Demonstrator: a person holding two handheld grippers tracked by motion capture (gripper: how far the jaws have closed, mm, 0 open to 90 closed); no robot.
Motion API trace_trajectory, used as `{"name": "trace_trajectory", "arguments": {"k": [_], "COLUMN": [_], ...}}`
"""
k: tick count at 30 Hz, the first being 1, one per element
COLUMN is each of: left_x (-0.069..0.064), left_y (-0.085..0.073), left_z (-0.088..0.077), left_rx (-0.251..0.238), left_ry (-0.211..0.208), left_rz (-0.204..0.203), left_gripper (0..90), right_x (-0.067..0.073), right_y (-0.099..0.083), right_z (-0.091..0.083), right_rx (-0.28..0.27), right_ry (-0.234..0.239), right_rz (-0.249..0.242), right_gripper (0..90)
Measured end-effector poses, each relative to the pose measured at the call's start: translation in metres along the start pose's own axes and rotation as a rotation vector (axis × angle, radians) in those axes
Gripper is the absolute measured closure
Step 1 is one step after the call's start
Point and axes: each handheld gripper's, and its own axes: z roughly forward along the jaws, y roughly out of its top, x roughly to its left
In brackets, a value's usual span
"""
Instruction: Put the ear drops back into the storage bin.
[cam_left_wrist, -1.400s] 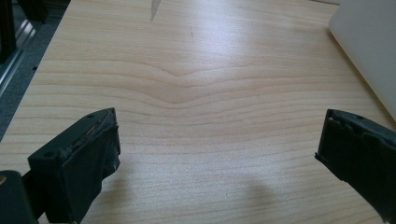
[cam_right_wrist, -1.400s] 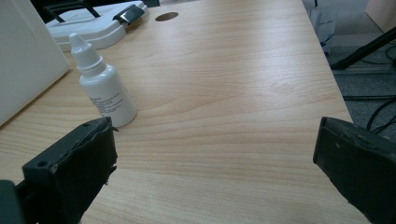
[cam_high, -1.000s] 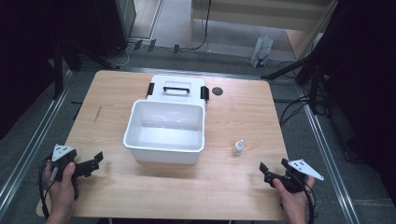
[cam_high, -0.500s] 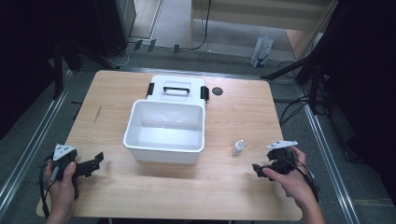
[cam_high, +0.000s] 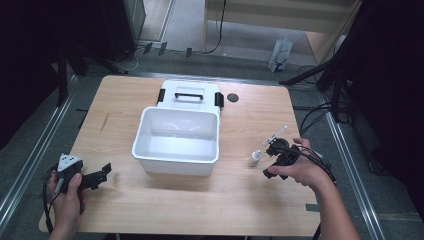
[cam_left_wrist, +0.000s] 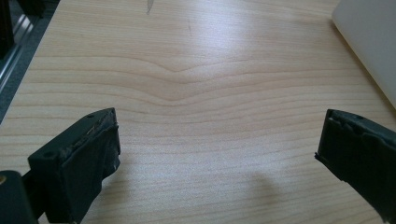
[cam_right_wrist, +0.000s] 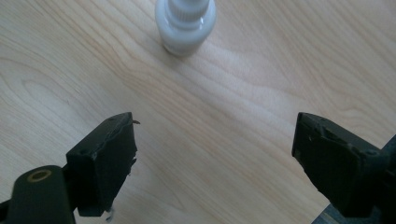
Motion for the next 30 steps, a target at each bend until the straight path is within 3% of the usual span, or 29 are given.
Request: {"name": "trace_trajectory", "arguments": {"k": [7,16,22,30], "left_x": [0.000,0.000,0.000,0.000], "left_y": [0.000,0.000,0.000,0.000], "left_z": [0.000,0.000,0.000,0.000], "left_rx": [0.004,0.004,0.005,0.006], "left_ry": [-0.004,-0.003,-0.003,-0.002], "left_rz": [0.002,0.003,0.003,0.003], "left_gripper": [0.1,0.1,0.1,0.1], "right_x": [0.006,0.011,0.008,0.010], "right_y": [0.024,0.043,0.053,0.059], "right_z": [-0.001,-0.003,-0.002,0.003], "right_rx": [0.039,0.025,0.022,0.040], "right_ry": [0.002,0.006,0.031,0.043], "right_rz": [-0.050,-0.085,-0.068,-0.065], "right_gripper": [20.4,45.6,60.5,69.3]}}
